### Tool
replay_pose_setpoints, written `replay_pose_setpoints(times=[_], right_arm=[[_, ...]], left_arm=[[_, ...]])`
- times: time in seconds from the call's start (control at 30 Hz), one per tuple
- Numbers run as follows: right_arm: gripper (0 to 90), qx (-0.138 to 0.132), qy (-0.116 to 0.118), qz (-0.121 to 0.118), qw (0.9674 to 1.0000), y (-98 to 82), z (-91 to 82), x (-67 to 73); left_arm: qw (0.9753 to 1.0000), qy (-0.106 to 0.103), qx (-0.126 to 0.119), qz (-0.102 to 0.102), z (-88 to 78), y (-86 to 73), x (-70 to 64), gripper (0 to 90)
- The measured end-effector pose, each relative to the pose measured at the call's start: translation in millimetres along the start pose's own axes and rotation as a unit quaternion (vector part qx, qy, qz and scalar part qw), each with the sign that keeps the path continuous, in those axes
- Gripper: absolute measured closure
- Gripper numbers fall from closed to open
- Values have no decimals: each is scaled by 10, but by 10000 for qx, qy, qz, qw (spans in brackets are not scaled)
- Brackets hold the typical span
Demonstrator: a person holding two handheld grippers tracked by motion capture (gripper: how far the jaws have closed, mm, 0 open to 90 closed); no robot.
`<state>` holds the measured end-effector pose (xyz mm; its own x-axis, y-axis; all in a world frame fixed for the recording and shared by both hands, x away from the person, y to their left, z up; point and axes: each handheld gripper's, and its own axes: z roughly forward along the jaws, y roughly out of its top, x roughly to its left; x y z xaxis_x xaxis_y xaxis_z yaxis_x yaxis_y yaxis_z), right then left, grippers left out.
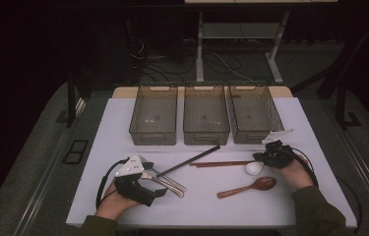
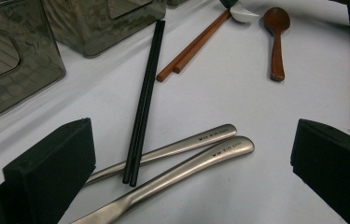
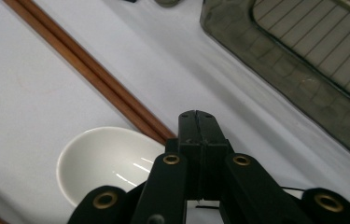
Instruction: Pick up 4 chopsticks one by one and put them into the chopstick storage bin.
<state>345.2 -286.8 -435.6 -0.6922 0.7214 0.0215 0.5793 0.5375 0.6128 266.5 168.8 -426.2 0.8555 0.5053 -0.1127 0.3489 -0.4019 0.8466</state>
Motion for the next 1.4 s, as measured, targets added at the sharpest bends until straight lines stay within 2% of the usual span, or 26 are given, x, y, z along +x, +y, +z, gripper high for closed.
replay_pose_setpoints(times=[0.6,0.87,1.0,1.1,1.4], right_arm=[[900,50,-103,-37,9999,-8,8,4],[900,39,-125,-132,9998,-29,-26,33],[900,31,-87,-82,9999,-57,-59,40],[900,39,-157,-68,9998,-89,-68,16],[900,39,-41,-94,9999,-84,-79,44]], left_arm=[[10000,-2,-1,-3,10,-1,-4,0],[10000,-3,-5,-2,7,-2,-6,0],[10000,-3,-4,-8,8,-3,-6,0],[10000,-5,0,-12,11,-2,-7,0],[10000,-6,-5,-7,8,-2,-7,0]])
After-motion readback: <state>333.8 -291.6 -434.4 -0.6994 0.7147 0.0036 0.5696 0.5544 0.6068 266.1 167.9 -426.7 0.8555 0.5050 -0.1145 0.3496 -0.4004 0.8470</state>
